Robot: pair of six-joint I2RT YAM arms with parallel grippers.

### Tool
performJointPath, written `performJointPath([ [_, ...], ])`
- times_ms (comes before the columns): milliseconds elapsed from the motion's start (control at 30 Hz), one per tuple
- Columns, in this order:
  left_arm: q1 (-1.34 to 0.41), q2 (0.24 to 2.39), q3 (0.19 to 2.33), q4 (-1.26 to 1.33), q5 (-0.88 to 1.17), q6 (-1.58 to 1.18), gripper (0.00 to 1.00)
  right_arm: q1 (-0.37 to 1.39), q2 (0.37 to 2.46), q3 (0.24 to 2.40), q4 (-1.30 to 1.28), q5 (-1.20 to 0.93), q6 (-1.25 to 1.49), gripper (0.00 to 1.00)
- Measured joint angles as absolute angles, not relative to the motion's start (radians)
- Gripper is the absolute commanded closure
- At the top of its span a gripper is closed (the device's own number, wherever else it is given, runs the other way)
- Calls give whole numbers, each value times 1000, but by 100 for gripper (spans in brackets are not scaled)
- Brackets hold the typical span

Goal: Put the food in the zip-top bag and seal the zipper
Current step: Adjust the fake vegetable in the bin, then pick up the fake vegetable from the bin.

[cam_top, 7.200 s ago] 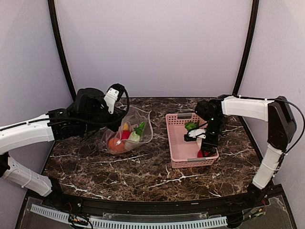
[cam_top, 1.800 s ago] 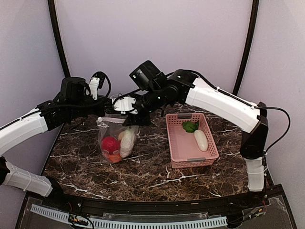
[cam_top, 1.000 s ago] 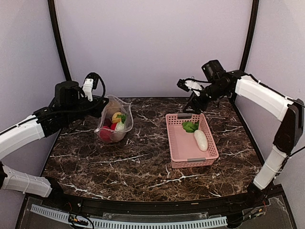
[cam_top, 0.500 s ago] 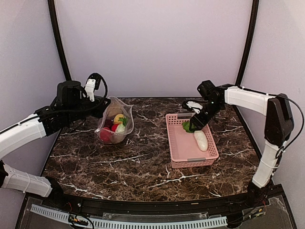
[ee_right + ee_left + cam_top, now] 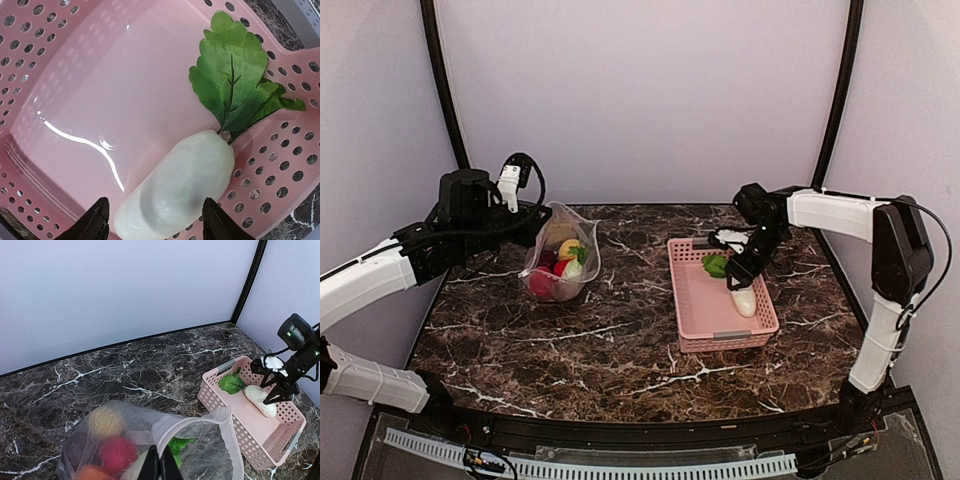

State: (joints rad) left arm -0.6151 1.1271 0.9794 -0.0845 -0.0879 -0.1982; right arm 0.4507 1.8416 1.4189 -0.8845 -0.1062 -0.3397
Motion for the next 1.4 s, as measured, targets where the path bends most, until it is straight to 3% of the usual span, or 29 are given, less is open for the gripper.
performJointPath([
  [300, -615, 1127, 979, -84, -89, -198, 99, 451, 1867, 1404, -887, -80, -340, 39],
  [633, -615, 1127, 979, -84, -89, -199, 99, 542, 1934, 1483, -930, -196, -362, 40],
  [1067, -615, 1126, 979, -85, -88, -199, 99, 564, 1938, 1580, -976, -240, -383, 31],
  [1400, -615, 1126, 979, -84, -89, -198, 99, 556, 2037, 1636, -1002, -221, -327, 30],
])
